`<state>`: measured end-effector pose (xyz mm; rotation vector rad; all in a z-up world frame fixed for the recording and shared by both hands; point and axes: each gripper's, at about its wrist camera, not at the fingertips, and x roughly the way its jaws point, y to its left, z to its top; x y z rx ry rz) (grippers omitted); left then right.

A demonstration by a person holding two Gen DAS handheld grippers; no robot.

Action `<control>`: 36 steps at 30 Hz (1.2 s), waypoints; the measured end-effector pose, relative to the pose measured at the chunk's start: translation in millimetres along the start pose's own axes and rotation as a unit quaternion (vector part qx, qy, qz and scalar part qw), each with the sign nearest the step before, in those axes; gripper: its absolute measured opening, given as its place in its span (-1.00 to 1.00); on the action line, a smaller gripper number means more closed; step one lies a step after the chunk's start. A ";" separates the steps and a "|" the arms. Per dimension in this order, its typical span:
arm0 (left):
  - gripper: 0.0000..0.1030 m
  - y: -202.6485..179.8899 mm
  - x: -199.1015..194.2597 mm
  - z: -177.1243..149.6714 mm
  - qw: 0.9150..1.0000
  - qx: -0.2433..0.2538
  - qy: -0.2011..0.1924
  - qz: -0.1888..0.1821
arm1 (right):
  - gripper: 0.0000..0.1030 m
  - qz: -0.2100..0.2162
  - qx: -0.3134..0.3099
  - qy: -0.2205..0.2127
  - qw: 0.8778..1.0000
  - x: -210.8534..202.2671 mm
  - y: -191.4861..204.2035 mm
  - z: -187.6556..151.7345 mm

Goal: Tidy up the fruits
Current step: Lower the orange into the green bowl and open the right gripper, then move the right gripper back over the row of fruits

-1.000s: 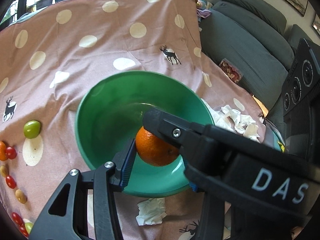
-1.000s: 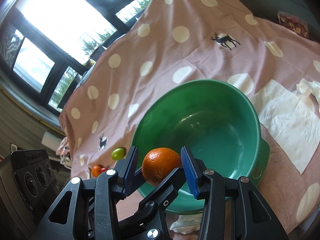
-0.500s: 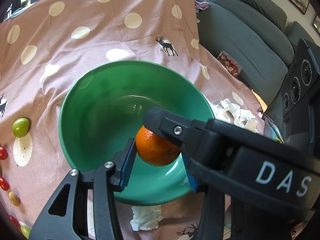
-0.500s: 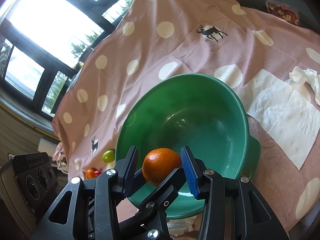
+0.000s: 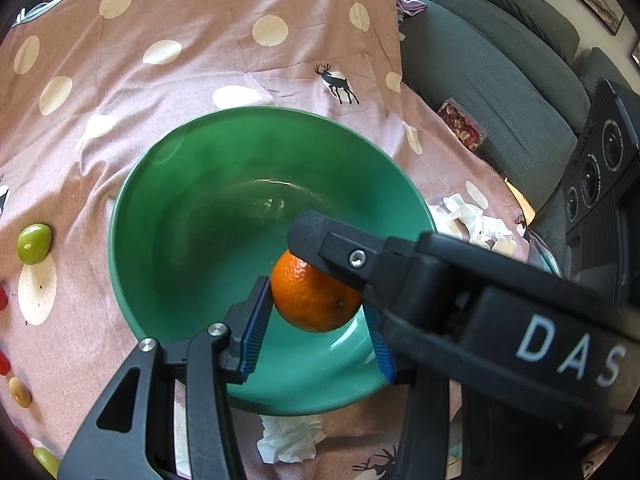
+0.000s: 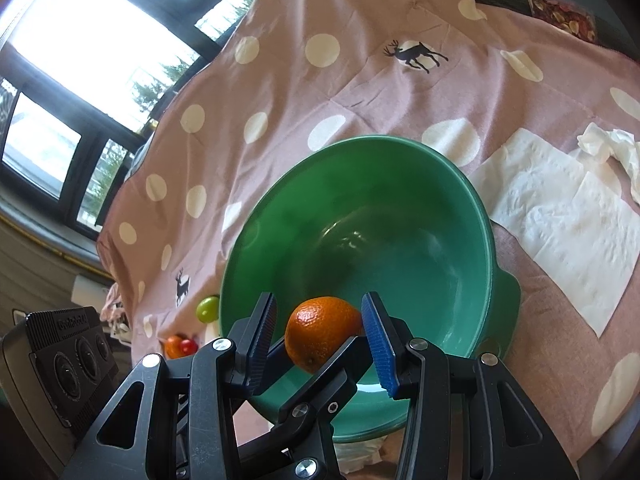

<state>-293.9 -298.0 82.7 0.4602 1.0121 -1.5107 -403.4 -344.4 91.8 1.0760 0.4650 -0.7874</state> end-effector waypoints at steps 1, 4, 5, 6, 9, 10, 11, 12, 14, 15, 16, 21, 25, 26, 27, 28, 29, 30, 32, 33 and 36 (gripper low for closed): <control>-0.10 0.3 -0.8 -0.1 1.000 -0.002 -0.003 0.002 | -0.06 0.000 0.001 0.000 1.000 0.2 -0.3 0.5; -0.08 1.3 -5.3 -0.1 1.000 -0.008 -0.007 -0.009 | -0.06 0.007 0.004 -0.010 1.000 -2.9 -0.3 0.8; -0.03 1.3 -8.8 -0.5 1.000 -0.008 -0.010 -0.010 | -0.06 0.006 0.002 -0.014 1.000 -4.5 0.5 0.6; 0.04 1.4 -12.7 -0.8 1.000 -0.007 -0.016 -0.008 | -0.06 0.004 0.000 -0.019 1.000 -5.9 1.4 0.7; 0.17 2.5 -27.4 -4.1 0.999 -0.005 -0.034 0.004 | -0.06 -0.012 -0.006 -0.039 0.999 -11.6 4.4 0.5; 0.18 4.1 -34.1 -5.6 0.999 -0.006 -0.042 0.010 | -0.06 -0.018 -0.007 -0.045 0.999 -13.0 4.9 0.6; 0.24 6.4 -39.3 -6.8 0.999 -0.007 -0.047 0.017 | -0.06 -0.028 -0.010 -0.056 0.998 -15.9 6.1 0.3; 0.29 9.1 -46.3 -8.4 0.998 -0.009 -0.055 0.028 | -0.06 -0.034 -0.012 -0.063 0.997 -17.5 7.6 0.3; 0.37 17.7 -64.4 -14.1 0.995 -0.014 -0.076 0.061 | -0.05 -0.054 -0.025 -0.086 0.995 -23.1 12.8 -0.2; 0.41 22.9 -71.9 -16.8 0.993 -0.018 -0.085 0.080 | -0.05 -0.059 -0.030 -0.094 0.993 -25.4 14.7 -0.5; 0.44 27.5 -78.7 -19.8 0.991 -0.022 -0.093 0.097 | -0.05 -0.064 -0.035 -0.102 0.992 -27.7 17.4 -1.3; 0.47 58.5 -114.9 -39.2 0.975 -0.055 -0.124 0.178 | -0.05 -0.074 -0.067 -0.118 0.988 -29.9 33.3 -4.0; 0.57 89.7 -140.1 -59.8 0.955 -0.090 -0.146 0.243 | -0.04 -0.085 -0.099 -0.119 0.984 -26.4 48.2 -9.7; 0.58 94.8 -144.1 -63.7 0.951 -0.095 -0.148 0.253 | -0.04 -0.085 -0.109 -0.117 0.984 -24.9 53.1 -11.6; 0.58 102.1 -148.1 -68.5 0.946 -0.105 -0.151 0.267 | -0.04 -0.084 -0.115 -0.116 0.983 -23.5 56.3 -13.0; 0.58 110.5 -151.8 -74.6 0.941 -0.117 -0.152 0.277 | -0.02 -0.084 -0.122 -0.114 0.982 -22.1 60.3 -15.0; 0.58 116.9 -154.7 -80.0 0.939 -0.127 -0.152 0.282 | 0.00 -0.085 -0.132 -0.113 0.981 -20.1 65.6 -17.8; 0.58 126.0 -157.7 -85.9 0.936 -0.139 -0.151 0.285 | 0.08 -0.086 -0.139 -0.113 0.980 -18.3 70.1 -20.1; 0.58 142.6 -162.5 -96.1 0.931 -0.162 -0.150 0.291 | 0.10 -0.086 -0.156 -0.111 0.978 -14.7 80.6 -25.7; 0.58 148.0 -164.6 -99.0 0.929 -0.170 -0.149 0.294 | 0.10 -0.085 -0.165 -0.108 0.977 -12.4 85.9 -28.6; 0.58 168.6 -174.9 -109.2 0.919 -0.203 -0.152 0.304 | 0.10 -0.085 -0.196 -0.101 0.972 -5.5 102.3 -39.2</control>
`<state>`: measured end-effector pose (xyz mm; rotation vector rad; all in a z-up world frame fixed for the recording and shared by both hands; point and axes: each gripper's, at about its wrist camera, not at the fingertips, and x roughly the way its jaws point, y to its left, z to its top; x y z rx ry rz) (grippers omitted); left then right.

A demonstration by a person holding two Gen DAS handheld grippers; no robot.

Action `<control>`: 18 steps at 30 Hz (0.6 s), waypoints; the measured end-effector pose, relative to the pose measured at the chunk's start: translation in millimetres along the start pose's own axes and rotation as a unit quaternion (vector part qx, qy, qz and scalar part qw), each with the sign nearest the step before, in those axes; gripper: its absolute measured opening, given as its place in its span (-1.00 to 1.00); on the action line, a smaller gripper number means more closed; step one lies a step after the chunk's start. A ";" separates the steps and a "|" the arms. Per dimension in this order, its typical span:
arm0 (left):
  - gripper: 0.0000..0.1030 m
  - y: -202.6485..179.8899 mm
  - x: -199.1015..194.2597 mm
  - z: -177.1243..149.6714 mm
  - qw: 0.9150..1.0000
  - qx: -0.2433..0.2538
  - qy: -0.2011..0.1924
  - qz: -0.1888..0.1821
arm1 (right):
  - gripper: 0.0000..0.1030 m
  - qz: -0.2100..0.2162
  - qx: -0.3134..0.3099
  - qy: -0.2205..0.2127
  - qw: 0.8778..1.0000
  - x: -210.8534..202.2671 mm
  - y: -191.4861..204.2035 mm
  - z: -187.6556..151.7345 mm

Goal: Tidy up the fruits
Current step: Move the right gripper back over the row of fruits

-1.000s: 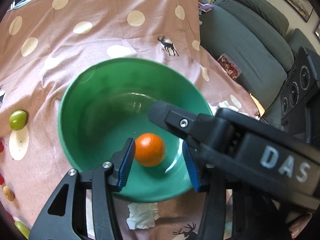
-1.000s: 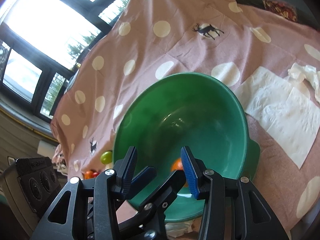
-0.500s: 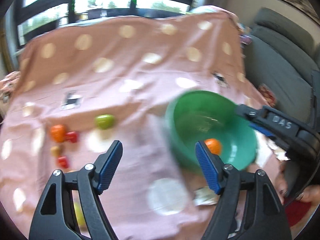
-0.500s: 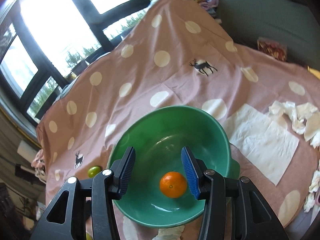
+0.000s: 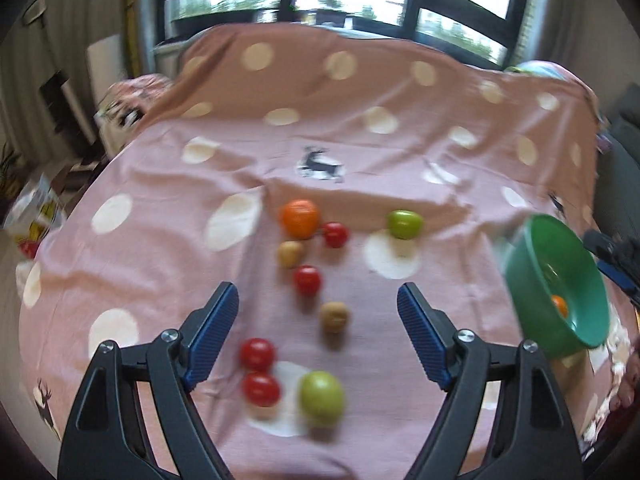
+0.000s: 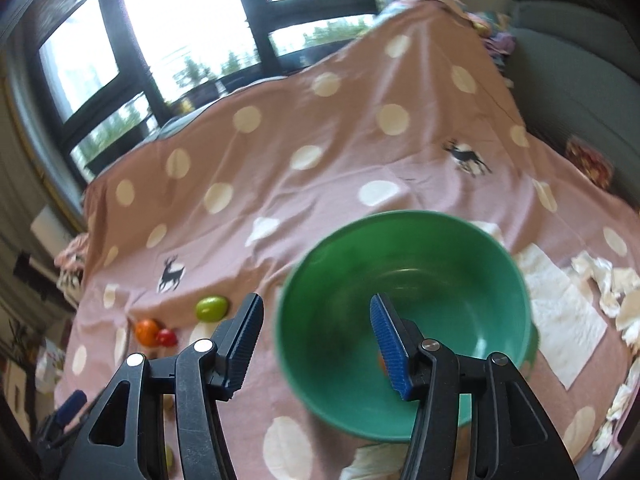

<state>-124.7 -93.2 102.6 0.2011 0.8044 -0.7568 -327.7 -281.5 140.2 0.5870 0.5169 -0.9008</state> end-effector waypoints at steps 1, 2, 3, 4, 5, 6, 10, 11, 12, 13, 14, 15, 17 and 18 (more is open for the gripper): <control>0.58 10.5 -0.2 1.1 1.000 -0.015 -0.001 0.007 | 0.10 0.001 -0.009 0.001 1.000 0.5 6.3 -1.2; 0.58 20.8 -1.0 1.9 0.999 -0.030 -0.003 0.016 | 0.10 0.005 -0.021 0.002 1.000 1.4 14.7 -3.1; 0.58 27.0 -1.9 2.0 0.999 -0.038 -0.004 0.022 | 0.10 0.009 -0.031 0.004 0.999 2.5 21.4 -4.6; 0.58 36.8 -3.2 2.1 0.998 -0.049 -0.007 0.032 | 0.10 0.014 -0.039 0.007 0.999 3.9 27.4 -5.6; 0.58 43.9 -4.3 1.9 0.998 -0.058 -0.008 0.040 | 0.10 0.021 -0.051 0.013 0.998 5.8 35.0 -8.0; 0.58 52.9 -5.8 1.2 0.996 -0.068 -0.009 0.049 | 0.10 0.026 -0.062 0.017 0.998 7.6 41.9 -10.4; 0.58 84.3 -7.3 -3.2 0.992 -0.109 -0.005 0.070 | 0.10 0.035 -0.094 0.034 0.994 14.9 64.0 -18.6; 0.58 89.3 -7.0 -3.0 0.991 -0.116 -0.004 0.074 | 0.10 0.040 -0.100 0.040 0.993 16.7 69.8 -21.3; 0.58 95.5 -7.9 -3.3 0.989 -0.124 -0.004 0.080 | 0.10 0.045 -0.104 0.045 0.993 18.4 74.0 -23.4; 0.58 98.9 -8.7 -3.1 0.988 -0.129 -0.006 0.087 | 0.10 0.052 -0.108 0.050 0.992 19.8 77.6 -25.5; 0.58 102.4 -10.6 -3.4 0.986 -0.132 -0.011 0.098 | 0.10 0.060 -0.111 0.057 0.990 21.8 81.3 -27.5; 0.58 104.1 -10.6 -2.1 0.986 -0.133 -0.013 0.105 | 0.10 0.067 -0.113 0.063 0.989 23.5 84.5 -29.5; 0.58 108.7 -11.1 -1.9 0.983 -0.134 -0.019 0.121 | 0.10 0.080 -0.116 0.077 0.987 27.3 91.5 -34.0; 0.58 111.2 -10.3 -2.5 0.983 -0.136 -0.019 0.124 | 0.10 0.085 -0.117 0.082 0.986 28.8 94.5 -35.8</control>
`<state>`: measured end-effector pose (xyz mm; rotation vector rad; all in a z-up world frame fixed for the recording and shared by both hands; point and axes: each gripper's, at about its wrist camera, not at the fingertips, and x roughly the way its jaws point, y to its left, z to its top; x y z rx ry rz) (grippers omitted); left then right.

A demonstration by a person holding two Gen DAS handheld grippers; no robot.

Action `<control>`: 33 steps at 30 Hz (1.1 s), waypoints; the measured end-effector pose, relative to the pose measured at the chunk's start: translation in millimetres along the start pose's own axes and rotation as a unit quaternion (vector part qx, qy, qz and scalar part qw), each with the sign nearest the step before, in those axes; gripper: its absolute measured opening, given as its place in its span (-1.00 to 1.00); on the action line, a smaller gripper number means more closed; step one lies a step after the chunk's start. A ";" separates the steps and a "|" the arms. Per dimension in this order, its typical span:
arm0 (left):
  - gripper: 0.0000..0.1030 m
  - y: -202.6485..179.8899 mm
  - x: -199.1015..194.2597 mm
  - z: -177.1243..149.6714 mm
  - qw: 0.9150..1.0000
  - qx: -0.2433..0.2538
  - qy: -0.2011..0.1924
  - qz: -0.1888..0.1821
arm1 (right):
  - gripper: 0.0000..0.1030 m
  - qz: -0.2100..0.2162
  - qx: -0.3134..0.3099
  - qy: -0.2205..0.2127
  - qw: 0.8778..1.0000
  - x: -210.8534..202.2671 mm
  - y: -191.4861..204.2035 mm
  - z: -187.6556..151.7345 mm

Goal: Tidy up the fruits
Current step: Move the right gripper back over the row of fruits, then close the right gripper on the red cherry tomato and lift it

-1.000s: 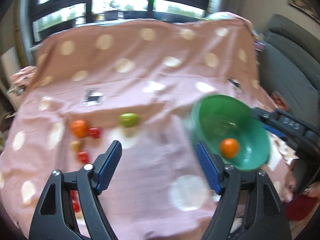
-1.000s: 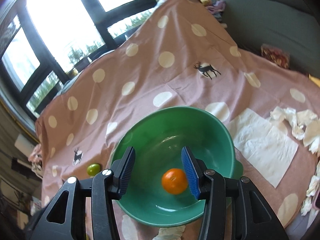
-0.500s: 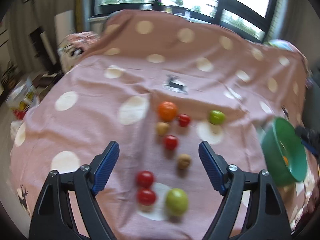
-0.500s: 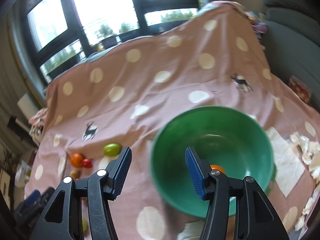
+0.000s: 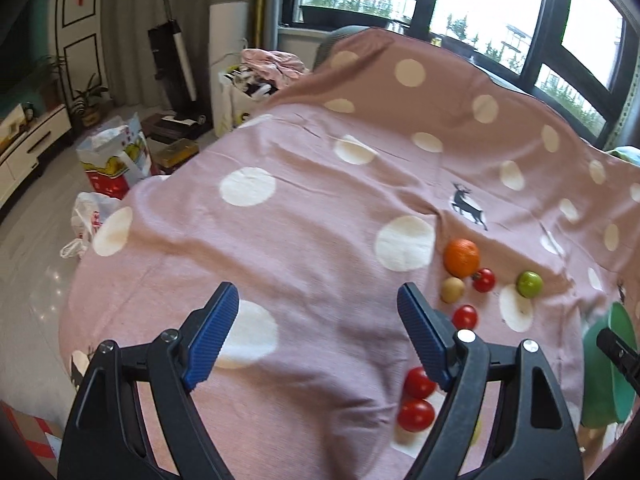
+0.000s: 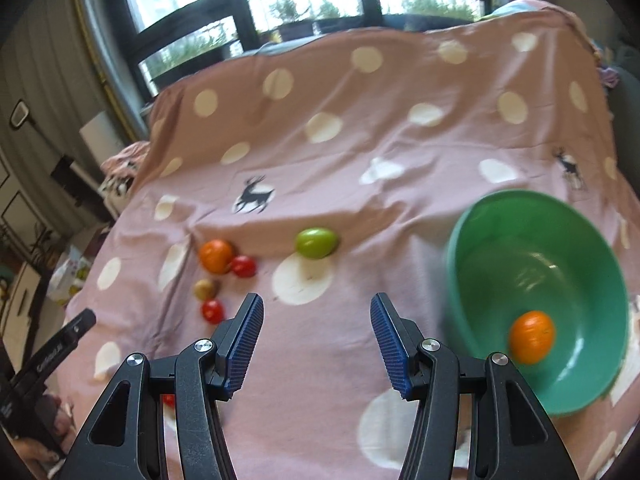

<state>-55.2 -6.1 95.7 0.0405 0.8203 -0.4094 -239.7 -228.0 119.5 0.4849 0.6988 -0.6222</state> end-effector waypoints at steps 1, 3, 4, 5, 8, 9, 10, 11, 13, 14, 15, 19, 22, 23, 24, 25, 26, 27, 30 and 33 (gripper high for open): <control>0.58 1.5 1.7 -0.3 1.000 -0.001 0.002 0.000 | 0.10 0.007 -0.001 0.006 1.000 2.3 2.8 -1.4; 0.58 3.4 6.7 -0.5 1.000 -0.003 0.010 -0.005 | 0.10 0.027 -0.004 0.022 0.999 8.3 9.3 -4.3; 0.58 4.3 8.3 -0.5 1.000 -0.005 0.014 -0.010 | 0.10 0.038 -0.003 0.029 0.999 11.3 11.9 -5.3; 0.58 5.6 10.0 -0.4 1.000 -0.010 0.019 -0.018 | 0.10 0.051 0.000 0.039 0.998 15.1 14.8 -6.2; 0.58 6.3 13.5 0.1 0.998 -0.028 0.035 -0.054 | 0.10 0.084 0.004 0.063 0.994 26.5 25.9 -9.1; 0.58 5.5 15.1 0.0 0.996 -0.033 0.041 -0.069 | 0.10 0.090 0.005 0.070 0.993 30.5 29.3 -9.3; 0.58 3.7 17.2 -0.1 0.995 -0.035 0.049 -0.084 | 0.10 0.095 0.007 0.075 0.993 34.5 32.1 -9.4; 0.58 2.5 19.7 -0.5 0.993 -0.036 0.057 -0.095 | 0.10 0.098 0.009 0.082 0.992 39.7 35.6 -8.8; 0.57 -2.1 22.8 -1.1 0.992 -0.037 0.066 -0.105 | 0.10 0.101 0.015 0.096 0.990 51.0 41.4 -5.2; 0.55 -4.0 24.8 -1.5 0.991 -0.036 0.072 -0.107 | 0.10 0.100 0.018 0.103 0.990 58.6 44.6 -1.7; 0.55 -5.6 25.6 -2.1 0.991 -0.035 0.075 -0.109 | 0.10 0.098 0.019 0.108 0.989 65.1 47.1 1.6; 0.50 -11.3 30.5 -4.7 0.987 -0.034 0.088 -0.129 | -0.06 0.074 0.022 0.127 0.989 93.5 54.3 16.4; 0.36 -13.6 36.0 -5.9 0.983 -0.038 0.107 -0.147 | -0.11 0.038 0.016 0.126 0.991 109.0 59.5 27.2; 0.27 -14.8 37.5 -6.6 0.982 -0.040 0.113 -0.149 | -0.11 0.035 0.011 0.122 0.992 113.0 61.6 30.7; 0.23 -16.3 38.4 -6.3 0.981 -0.038 0.117 -0.151 | -0.11 0.036 0.006 0.119 0.992 115.4 63.8 33.2; 0.21 -18.1 39.0 -6.2 0.980 -0.037 0.118 -0.154 | -0.11 0.037 0.002 0.118 0.992 118.9 66.7 35.9; 0.18 -19.8 39.5 -6.1 0.980 -0.034 0.118 -0.157 | -0.11 0.037 -0.001 0.119 0.992 124.5 69.2 39.0; 0.17 -22.6 40.3 -5.8 0.978 -0.032 0.121 -0.166 | -0.11 0.037 -0.002 0.121 0.992 128.4 70.9 40.3; 0.12 -30.1 45.1 -3.9 0.971 -0.031 0.134 -0.194 | -0.16 0.033 -0.007 0.134 0.990 141.5 75.3 41.2; 0.03 -42.4 50.0 -2.2 0.970 -0.022 0.141 -0.197 | -0.18 0.028 -0.016 0.133 0.991 147.0 77.1 40.5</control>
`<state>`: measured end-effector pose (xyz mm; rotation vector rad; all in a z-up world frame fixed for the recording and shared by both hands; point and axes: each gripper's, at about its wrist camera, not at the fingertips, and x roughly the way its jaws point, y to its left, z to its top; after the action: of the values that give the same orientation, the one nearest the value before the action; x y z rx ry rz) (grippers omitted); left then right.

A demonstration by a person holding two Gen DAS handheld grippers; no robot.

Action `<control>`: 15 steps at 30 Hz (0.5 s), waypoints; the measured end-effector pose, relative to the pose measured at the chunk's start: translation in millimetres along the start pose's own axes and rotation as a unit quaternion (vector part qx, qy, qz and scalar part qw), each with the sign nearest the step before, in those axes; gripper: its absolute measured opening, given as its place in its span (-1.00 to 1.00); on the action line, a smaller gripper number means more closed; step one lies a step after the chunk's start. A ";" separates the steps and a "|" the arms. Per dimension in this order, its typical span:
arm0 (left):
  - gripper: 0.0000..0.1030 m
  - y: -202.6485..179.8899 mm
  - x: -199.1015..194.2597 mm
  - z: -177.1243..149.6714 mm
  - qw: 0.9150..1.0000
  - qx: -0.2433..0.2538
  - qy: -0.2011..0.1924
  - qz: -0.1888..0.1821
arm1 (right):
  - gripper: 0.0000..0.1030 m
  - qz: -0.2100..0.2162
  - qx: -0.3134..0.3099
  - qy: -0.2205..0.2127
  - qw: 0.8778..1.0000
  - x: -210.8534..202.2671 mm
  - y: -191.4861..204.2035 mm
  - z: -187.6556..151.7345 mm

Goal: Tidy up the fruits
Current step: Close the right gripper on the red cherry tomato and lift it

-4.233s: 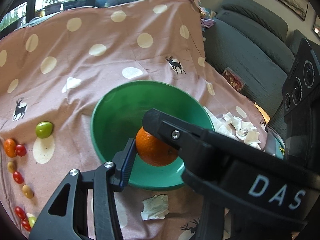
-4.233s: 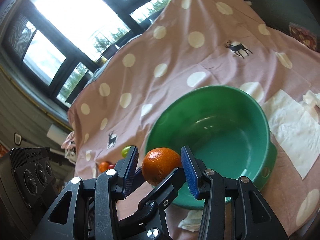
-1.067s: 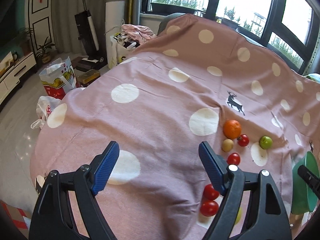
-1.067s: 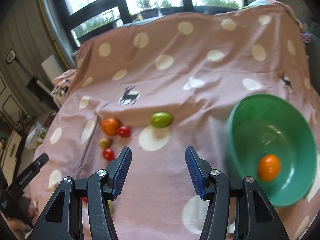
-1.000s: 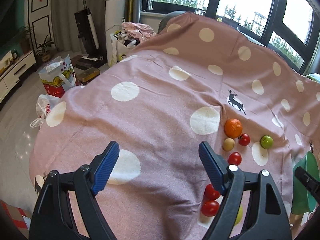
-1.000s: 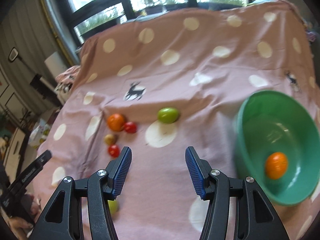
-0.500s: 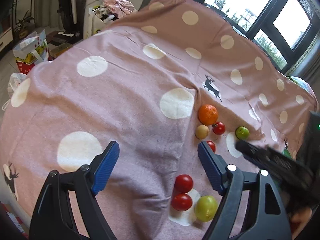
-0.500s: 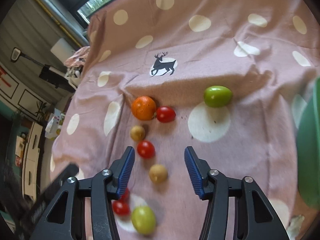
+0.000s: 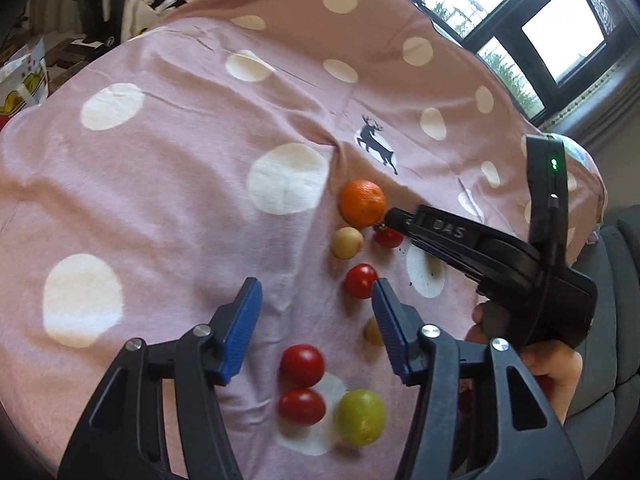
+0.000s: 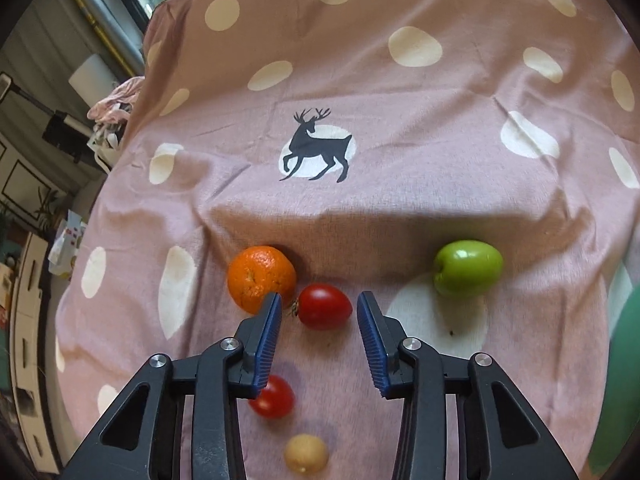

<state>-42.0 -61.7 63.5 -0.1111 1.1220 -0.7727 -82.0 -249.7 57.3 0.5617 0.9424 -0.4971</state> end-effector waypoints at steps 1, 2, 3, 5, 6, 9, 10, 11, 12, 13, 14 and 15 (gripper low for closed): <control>0.00 -3.3 2.5 1.0 1.000 0.002 0.003 -0.003 | -0.18 0.000 0.000 0.002 1.000 2.4 -0.9 0.8; -0.04 -7.6 6.3 2.4 1.000 0.004 0.008 -0.011 | -0.18 0.001 0.002 0.005 1.000 5.5 -2.0 2.1; -0.05 -10.6 9.1 3.9 1.000 0.005 0.013 -0.022 | -0.19 0.002 0.005 0.006 1.000 7.5 -3.6 3.1; -0.11 -15.3 15.2 6.6 0.999 0.003 0.022 -0.036 | -0.19 0.005 0.007 0.011 1.000 11.3 -7.3 5.1; -0.12 -18.4 20.0 8.2 0.999 0.001 0.028 -0.039 | -0.19 0.009 0.008 0.014 1.000 13.4 -9.1 5.9; -0.18 -25.6 31.1 8.3 0.999 0.008 0.039 -0.034 | -0.21 0.020 0.017 0.024 0.999 20.6 -14.7 5.6; -0.18 -27.2 33.9 7.9 0.999 0.011 0.042 -0.032 | -0.30 0.021 0.016 0.021 0.999 20.6 -15.3 5.3; -0.18 -28.2 36.8 7.8 0.998 0.015 0.046 -0.030 | -0.38 0.025 0.015 0.023 0.999 21.0 -17.0 5.2; -0.18 -29.4 40.9 7.0 0.998 0.021 0.052 -0.025 | -0.39 0.028 0.018 0.023 0.999 20.3 -19.5 4.9; -0.19 -30.3 43.5 6.7 0.998 0.024 0.054 -0.020 | -0.39 0.029 0.022 0.023 0.999 19.2 -22.3 4.6; -0.19 -30.9 46.1 6.8 0.998 0.026 0.055 -0.016 | -0.39 0.029 0.026 0.023 0.999 18.3 -25.5 4.9; -0.20 -32.0 49.4 6.3 0.998 0.029 0.056 -0.012 | -0.39 0.029 0.029 0.023 0.999 15.9 -28.4 3.6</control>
<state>-42.5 -117.2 42.9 -0.0330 1.2060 -0.8414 -89.6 -275.8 38.9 0.6532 0.9544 -0.4624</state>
